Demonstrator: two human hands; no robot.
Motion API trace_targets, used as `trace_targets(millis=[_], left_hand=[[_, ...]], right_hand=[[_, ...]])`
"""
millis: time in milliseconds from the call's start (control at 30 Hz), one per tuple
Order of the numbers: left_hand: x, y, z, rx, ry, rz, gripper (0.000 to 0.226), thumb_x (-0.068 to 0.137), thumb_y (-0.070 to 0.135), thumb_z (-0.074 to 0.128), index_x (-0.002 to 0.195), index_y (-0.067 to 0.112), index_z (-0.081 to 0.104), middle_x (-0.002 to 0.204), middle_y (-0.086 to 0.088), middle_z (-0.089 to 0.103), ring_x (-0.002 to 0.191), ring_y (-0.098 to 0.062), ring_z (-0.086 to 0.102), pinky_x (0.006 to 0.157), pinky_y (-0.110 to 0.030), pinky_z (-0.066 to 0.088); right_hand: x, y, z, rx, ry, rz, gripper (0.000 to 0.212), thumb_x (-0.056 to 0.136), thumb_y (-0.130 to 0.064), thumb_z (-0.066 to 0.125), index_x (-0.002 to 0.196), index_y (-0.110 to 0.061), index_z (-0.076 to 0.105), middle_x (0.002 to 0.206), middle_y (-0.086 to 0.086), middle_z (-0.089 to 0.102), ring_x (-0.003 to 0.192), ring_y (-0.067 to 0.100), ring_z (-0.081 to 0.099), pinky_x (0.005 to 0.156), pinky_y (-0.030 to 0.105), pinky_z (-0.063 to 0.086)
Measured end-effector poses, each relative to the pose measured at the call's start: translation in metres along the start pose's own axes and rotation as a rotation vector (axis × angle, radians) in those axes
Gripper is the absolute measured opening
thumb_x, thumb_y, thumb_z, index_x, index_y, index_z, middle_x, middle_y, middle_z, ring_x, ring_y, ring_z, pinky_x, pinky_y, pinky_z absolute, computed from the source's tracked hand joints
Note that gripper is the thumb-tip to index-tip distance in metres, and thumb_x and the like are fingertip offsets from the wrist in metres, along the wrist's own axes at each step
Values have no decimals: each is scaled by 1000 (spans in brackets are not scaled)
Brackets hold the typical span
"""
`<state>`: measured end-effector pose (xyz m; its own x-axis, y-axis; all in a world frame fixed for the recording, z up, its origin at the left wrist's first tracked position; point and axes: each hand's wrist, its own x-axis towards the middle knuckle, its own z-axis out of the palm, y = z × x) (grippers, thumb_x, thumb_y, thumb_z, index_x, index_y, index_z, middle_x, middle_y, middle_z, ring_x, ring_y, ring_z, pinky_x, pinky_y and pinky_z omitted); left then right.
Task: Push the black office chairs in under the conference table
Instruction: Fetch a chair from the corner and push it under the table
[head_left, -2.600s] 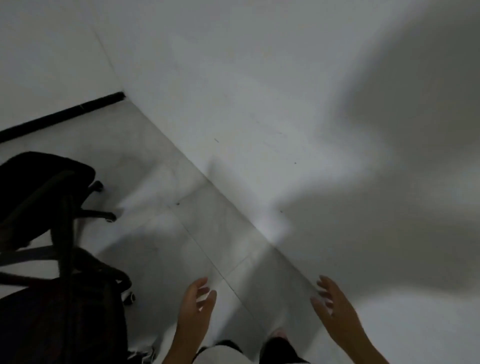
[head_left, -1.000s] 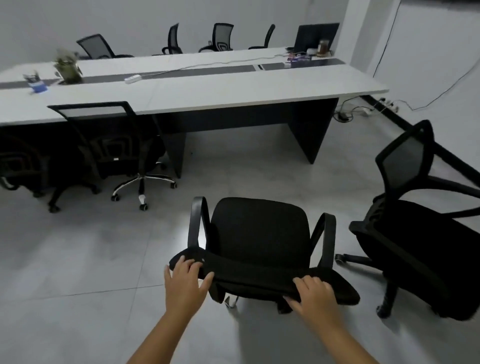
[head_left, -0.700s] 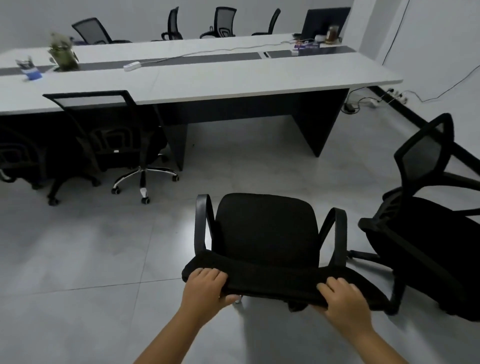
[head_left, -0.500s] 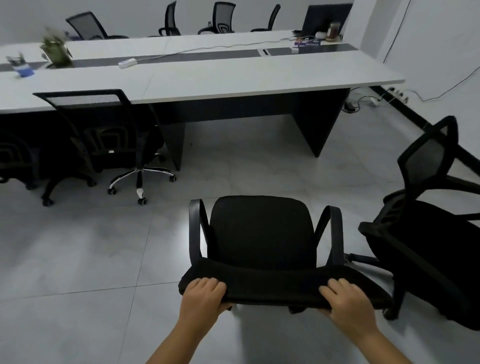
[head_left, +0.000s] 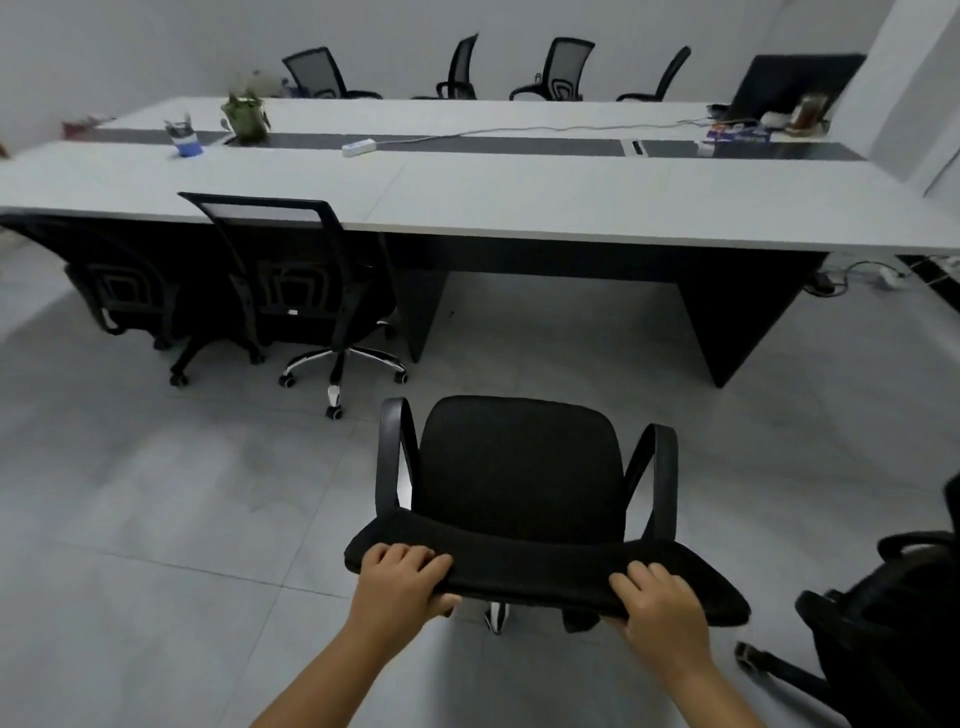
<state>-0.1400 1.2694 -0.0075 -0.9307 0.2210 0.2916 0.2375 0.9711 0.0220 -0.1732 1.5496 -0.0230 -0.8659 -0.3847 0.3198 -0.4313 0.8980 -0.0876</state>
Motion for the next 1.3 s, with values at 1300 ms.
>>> trace_targets(millis=[1300], left_hand=[[486,-252,154,-48,125,62,80,90,63,14,51,16,64,46,6,61,42,-9,60,64,-25,33]], right_hand=[[510,133,161,-47,-46,28,44,13,-18,89,46,-18,60,44,0,53,39,17,51,37,17,38]])
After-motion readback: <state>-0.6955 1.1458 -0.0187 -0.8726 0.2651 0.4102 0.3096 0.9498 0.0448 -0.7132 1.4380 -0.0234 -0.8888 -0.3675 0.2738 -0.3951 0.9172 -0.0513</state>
